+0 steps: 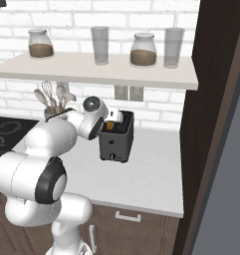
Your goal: Start the toaster. Once the lever pops up, take the bread to the plate on the dining counter.
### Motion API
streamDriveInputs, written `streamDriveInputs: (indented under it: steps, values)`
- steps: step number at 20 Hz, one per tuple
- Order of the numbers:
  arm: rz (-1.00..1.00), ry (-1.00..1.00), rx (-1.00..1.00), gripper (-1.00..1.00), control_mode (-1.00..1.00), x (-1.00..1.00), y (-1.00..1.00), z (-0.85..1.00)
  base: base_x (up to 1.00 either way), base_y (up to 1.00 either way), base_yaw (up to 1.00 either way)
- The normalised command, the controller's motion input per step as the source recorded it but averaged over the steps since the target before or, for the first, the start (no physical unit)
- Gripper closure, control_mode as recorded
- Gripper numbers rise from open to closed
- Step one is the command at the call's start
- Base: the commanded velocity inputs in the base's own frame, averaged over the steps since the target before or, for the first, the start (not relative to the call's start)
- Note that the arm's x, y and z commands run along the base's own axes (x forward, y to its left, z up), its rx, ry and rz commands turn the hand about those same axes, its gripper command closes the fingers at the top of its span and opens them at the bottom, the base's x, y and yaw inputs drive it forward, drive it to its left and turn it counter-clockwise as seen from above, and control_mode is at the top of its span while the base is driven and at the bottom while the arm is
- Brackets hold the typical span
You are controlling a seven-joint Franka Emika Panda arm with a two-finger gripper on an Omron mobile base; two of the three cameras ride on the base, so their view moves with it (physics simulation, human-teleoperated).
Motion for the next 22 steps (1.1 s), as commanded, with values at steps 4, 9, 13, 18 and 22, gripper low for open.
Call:
streamDriveInputs:
  steps: [4,9,13,18,22]
  values:
    - [0.00,0.00,0.00,-1.00,-1.00,0.00,0.00,0.00,0.00,0.00,0.00]
    - [0.00,0.09,0.00,-1.00,-1.00,0.00,0.03,0.00,0.00,0.00,0.00]
    - [-0.03,0.14,0.00,-1.00,-1.00,0.00,0.03,0.00,0.00,0.00,0.00]
    - [-0.01,0.10,0.00,-1.00,-1.00,0.00,-0.06,0.00,0.00,0.00,0.00]
    - [0.00,-0.02,0.00,-1.00,-1.00,0.00,-0.12,-0.11,0.00,0.00,0.00]
